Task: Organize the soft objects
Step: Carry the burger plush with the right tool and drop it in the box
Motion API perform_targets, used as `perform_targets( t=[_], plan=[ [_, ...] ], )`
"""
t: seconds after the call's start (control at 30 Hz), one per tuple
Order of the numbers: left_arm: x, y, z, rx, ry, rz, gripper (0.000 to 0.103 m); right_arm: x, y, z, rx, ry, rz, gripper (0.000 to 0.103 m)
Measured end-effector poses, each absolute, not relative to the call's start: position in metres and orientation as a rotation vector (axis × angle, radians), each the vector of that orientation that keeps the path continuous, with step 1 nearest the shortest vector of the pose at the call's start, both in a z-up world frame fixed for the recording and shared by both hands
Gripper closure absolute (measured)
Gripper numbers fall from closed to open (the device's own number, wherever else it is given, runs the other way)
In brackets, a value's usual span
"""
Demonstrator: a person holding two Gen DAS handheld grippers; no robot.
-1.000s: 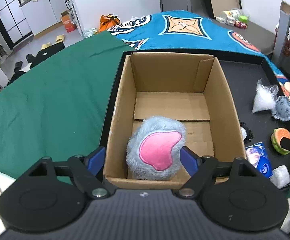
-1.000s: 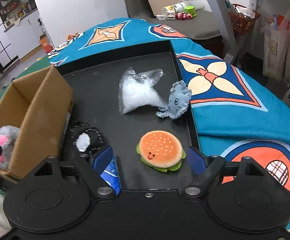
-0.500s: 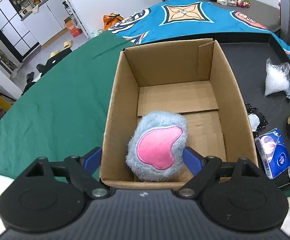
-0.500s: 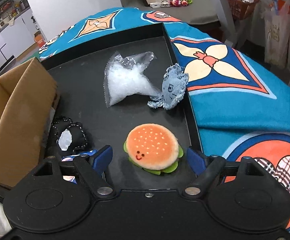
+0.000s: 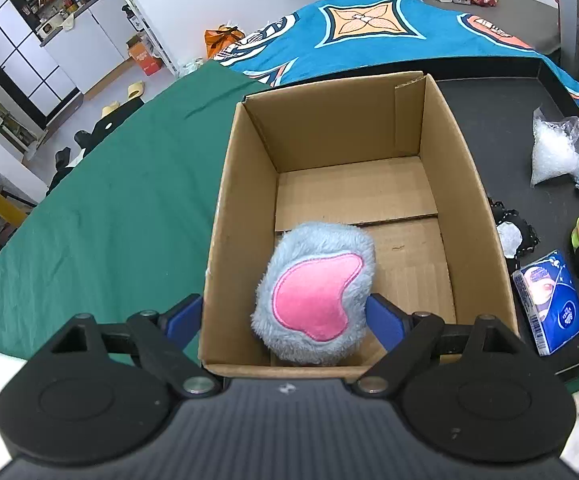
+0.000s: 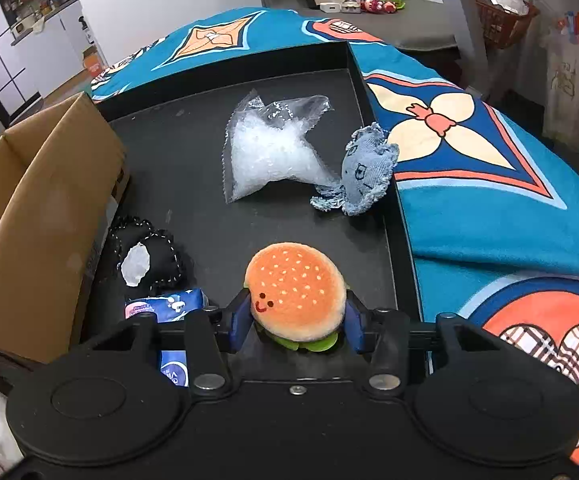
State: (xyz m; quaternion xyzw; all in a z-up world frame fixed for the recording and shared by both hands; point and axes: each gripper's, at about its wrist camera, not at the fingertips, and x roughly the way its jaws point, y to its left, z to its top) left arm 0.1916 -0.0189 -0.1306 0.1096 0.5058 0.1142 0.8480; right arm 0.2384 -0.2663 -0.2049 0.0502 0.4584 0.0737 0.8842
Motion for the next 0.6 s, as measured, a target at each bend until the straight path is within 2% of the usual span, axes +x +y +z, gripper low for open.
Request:
perform_targets(
  t=[0.6],
  plan=[
    [0.184,-0.012,-0.122,0.198,1.017,0.218,0.016,0.226,-0.258,-0.18,0.048,0.934,0.126,0.058]
  ],
)
